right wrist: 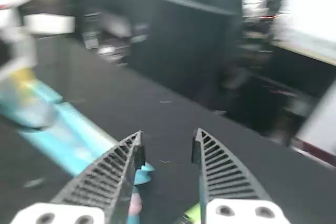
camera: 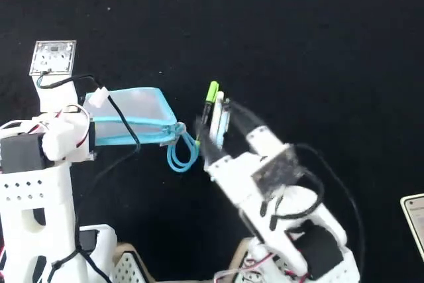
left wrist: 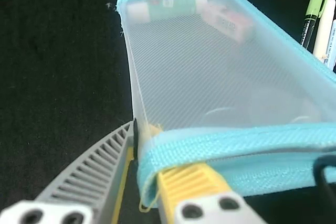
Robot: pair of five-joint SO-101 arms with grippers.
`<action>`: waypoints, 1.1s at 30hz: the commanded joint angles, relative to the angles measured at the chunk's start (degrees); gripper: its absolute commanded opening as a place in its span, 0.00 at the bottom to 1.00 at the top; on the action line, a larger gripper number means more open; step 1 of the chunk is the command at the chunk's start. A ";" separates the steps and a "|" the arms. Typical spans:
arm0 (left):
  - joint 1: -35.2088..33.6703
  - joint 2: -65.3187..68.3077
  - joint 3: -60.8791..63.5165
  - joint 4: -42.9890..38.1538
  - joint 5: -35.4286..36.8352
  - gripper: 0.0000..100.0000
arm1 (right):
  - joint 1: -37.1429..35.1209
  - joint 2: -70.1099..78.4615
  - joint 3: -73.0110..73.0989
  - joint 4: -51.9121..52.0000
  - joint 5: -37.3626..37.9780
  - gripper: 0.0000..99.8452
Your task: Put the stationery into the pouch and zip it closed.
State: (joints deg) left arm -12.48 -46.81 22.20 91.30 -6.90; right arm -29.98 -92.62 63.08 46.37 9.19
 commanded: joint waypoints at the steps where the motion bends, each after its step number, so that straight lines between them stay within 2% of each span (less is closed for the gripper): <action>1: -0.75 -0.09 -3.12 -0.79 0.44 0.03 | 10.29 1.54 1.54 -0.97 -4.75 0.14; 7: -0.75 -0.09 -3.12 -0.79 0.44 0.03 | 17.58 13.23 7.52 -12.31 -15.65 0.14; 10: -0.75 -0.09 -3.12 -0.79 0.44 0.03 | 18.64 21.41 7.78 -14.51 -23.65 0.14; 12: -0.75 -0.09 -3.12 -0.79 0.44 0.03 | 18.64 26.95 7.60 -17.23 -26.11 0.14; 26: -0.75 -0.09 -1.89 -1.14 0.44 0.03 | 18.37 69.41 -2.59 -36.04 -26.37 0.14; 33: -0.75 -0.09 -1.89 -0.79 0.44 0.03 | 17.85 84.53 -10.86 -37.19 -26.46 0.14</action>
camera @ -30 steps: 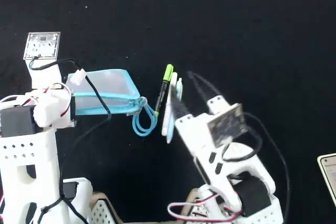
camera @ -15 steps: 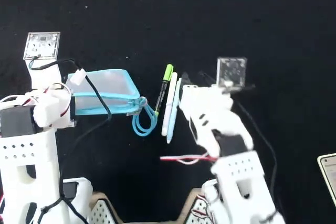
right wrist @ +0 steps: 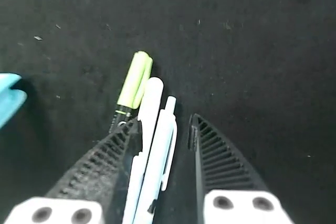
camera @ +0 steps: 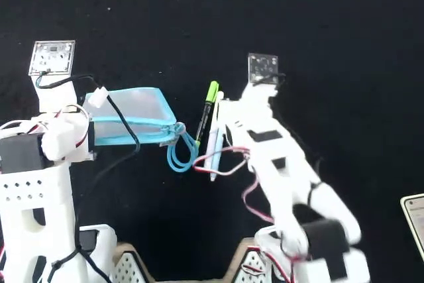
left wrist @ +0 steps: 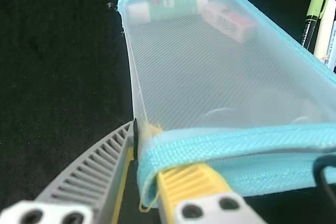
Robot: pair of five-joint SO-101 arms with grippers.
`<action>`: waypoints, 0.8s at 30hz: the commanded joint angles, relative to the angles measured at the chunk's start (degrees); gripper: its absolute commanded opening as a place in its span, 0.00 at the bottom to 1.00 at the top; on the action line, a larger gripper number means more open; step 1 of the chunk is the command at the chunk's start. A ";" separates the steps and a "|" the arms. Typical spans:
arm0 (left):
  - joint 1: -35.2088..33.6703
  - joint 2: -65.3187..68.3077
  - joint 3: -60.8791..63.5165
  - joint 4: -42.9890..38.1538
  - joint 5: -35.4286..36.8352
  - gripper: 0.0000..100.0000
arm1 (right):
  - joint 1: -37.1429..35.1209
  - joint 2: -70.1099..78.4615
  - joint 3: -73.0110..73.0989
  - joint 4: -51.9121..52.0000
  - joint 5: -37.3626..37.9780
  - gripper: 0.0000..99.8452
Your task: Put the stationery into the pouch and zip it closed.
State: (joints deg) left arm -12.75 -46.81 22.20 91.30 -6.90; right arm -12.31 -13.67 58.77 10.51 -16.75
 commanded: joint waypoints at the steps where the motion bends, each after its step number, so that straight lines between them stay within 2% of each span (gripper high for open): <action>1: -0.48 -0.09 -1.89 -0.79 0.44 0.03 | -0.09 7.08 -7.34 -1.32 -0.53 0.14; 9: -0.48 -0.09 -1.89 -0.79 0.44 0.03 | -1.05 11.82 -16.75 12.92 -0.53 0.14; 14: -0.48 -0.09 -1.89 -0.79 0.44 0.03 | -0.97 16.66 -21.05 16.00 -0.53 0.14; 24: -0.48 -0.09 -1.89 -0.79 0.44 0.03 | -1.05 23.34 -32.04 30.51 -0.18 0.14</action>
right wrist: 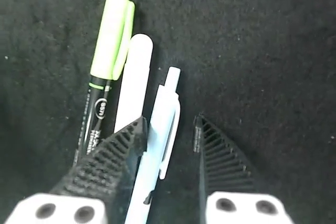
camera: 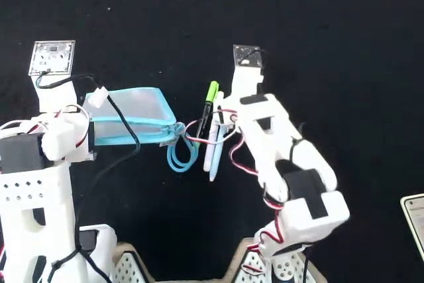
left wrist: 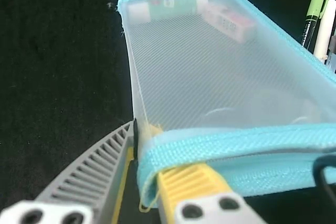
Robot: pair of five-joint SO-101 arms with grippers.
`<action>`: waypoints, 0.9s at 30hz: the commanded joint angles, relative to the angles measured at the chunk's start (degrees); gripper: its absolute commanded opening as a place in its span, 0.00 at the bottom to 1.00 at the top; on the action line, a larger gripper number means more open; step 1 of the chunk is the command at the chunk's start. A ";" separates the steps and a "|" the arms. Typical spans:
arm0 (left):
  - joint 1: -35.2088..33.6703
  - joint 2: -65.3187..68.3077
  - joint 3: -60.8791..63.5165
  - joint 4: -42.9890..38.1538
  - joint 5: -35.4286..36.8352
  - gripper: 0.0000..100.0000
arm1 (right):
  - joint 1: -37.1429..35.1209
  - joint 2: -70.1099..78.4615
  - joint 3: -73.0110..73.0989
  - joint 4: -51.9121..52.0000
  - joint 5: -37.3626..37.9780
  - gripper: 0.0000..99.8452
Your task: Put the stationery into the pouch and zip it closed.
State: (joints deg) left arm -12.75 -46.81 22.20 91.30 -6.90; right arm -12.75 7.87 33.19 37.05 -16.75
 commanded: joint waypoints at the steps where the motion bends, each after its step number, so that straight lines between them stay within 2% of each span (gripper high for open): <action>1: -0.48 -0.09 -1.80 -0.79 0.44 0.03 | -0.62 2.77 -7.96 5.45 -0.09 0.14; 3: -0.48 -0.09 -1.36 -0.88 0.44 0.03 | -0.53 5.05 -11.30 9.05 0.00 0.11; 6: -0.48 -0.09 -1.01 -1.14 0.44 0.03 | 1.58 7.87 -15.87 13.27 1.85 0.00; 11: -0.48 -0.09 -1.01 -1.14 0.44 0.03 | 7.82 7.87 -26.15 22.77 9.76 0.01; 14: -0.48 -0.09 -1.01 -1.14 0.44 0.03 | 9.14 8.04 -32.57 27.16 18.90 0.01; 19: -0.48 -0.09 -1.01 -1.14 0.44 0.03 | 7.21 11.21 -33.63 32.62 47.38 0.01; 21: -0.48 -0.09 -1.01 -1.14 0.44 0.03 | 7.03 12.88 -33.19 36.04 55.82 0.01; 27: -0.48 -0.09 -1.01 -1.14 0.44 0.03 | 8.79 18.15 -33.54 43.43 58.20 0.03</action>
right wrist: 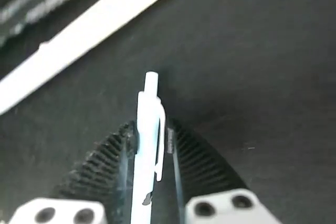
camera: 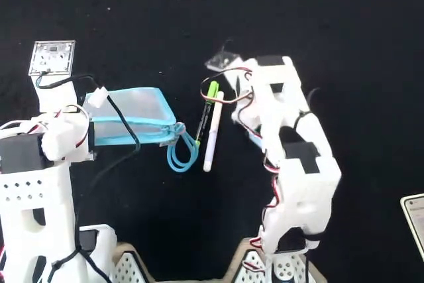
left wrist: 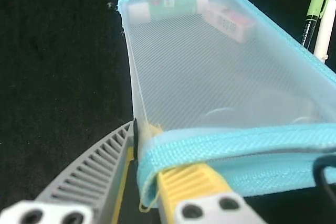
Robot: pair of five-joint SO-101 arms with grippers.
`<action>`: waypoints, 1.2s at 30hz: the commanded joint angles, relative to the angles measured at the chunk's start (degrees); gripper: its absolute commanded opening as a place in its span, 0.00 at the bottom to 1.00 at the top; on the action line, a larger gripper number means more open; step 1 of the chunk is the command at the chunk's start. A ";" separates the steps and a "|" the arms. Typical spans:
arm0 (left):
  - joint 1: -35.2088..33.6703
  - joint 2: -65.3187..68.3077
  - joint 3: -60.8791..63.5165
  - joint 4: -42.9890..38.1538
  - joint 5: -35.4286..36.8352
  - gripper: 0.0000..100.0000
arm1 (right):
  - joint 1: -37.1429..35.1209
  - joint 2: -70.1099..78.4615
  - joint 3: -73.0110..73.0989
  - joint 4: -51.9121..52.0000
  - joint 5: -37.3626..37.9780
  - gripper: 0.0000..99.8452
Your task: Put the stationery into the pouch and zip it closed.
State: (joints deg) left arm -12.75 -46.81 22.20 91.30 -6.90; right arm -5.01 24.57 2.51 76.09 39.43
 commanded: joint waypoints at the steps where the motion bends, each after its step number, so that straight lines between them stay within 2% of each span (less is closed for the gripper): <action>1: -0.48 -0.09 -1.01 -1.14 0.44 0.03 | 1.14 2.24 -3.56 5.63 2.02 0.05; 5: -0.48 -0.09 -1.01 -1.05 0.44 0.03 | 0.79 4.09 -7.43 10.73 1.93 0.17; 11: -0.48 -0.09 -1.01 -0.97 0.44 0.03 | 0.62 4.97 -9.10 10.90 1.67 0.11; 18: -0.57 -0.09 -1.01 -0.97 0.44 0.03 | -0.35 8.75 -9.19 6.95 -2.37 0.11; 24: -0.57 -0.09 -1.01 -0.97 0.44 0.03 | 0.00 8.84 -8.31 5.19 -2.90 0.10; 27: -0.57 -0.09 -1.01 -0.97 0.44 0.03 | 0.18 8.40 -7.69 5.19 -2.55 0.01; 31: -0.57 -0.09 -1.01 -0.88 0.44 0.03 | 0.18 3.91 -4.62 5.63 -2.81 0.01; 36: -0.57 -0.09 -1.01 -0.97 0.44 0.03 | -0.18 -12.09 2.51 5.27 -2.90 0.01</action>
State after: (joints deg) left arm -12.75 -46.81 22.20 91.30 -6.90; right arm -4.92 26.95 1.01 81.98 36.88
